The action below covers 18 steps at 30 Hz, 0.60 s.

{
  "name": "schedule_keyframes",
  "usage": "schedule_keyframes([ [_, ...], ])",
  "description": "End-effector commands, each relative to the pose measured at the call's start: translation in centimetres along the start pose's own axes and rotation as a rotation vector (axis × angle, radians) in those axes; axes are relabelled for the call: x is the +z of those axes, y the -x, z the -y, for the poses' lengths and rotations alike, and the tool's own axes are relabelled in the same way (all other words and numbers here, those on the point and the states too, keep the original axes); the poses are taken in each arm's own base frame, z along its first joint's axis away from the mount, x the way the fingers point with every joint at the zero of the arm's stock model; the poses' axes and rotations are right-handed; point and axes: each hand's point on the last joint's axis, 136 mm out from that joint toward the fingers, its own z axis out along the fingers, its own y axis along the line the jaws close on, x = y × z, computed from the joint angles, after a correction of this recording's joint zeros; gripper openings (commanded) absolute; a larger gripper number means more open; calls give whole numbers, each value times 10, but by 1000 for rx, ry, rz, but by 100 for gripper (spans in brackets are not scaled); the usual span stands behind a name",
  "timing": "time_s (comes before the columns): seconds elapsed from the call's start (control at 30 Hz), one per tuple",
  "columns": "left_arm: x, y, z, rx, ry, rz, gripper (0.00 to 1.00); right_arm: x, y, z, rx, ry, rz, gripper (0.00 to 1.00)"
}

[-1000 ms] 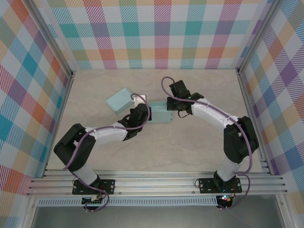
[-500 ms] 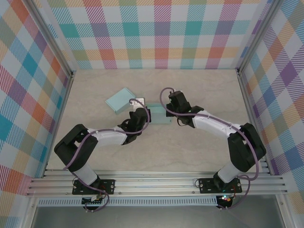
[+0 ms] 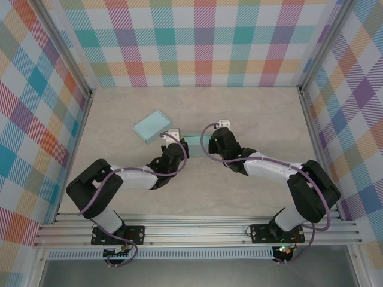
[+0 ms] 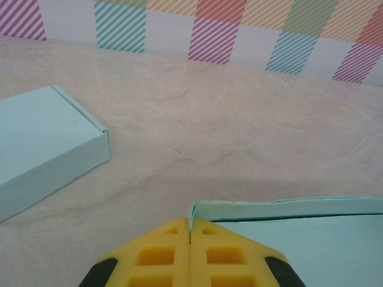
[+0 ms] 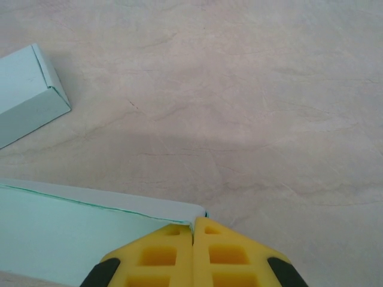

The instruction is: Fold the paper box

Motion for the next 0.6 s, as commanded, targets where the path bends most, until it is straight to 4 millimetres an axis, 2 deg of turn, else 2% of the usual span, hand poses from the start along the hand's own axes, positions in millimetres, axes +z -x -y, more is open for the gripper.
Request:
schedule_keyframes([
  [0.0, -12, -32, 8, 31, -56, -114, 2, 3, -63, -6, -82, 46, -165, 0],
  [0.27, -18, -46, -10, 15, -3, -139, 15, 7, -81, 3, -104, 18, -183, 0],
  [0.4, -25, -43, -10, -1, -26, -146, 34, 4, -78, 3, -103, 17, -178, 0],
  [0.5, -30, -33, -5, -17, -48, -142, 46, 3, -74, 3, -106, 8, -169, 0],
  [0.57, -33, -24, 0, -30, -67, -138, 59, 4, -73, 4, -113, -4, -172, 0],
])
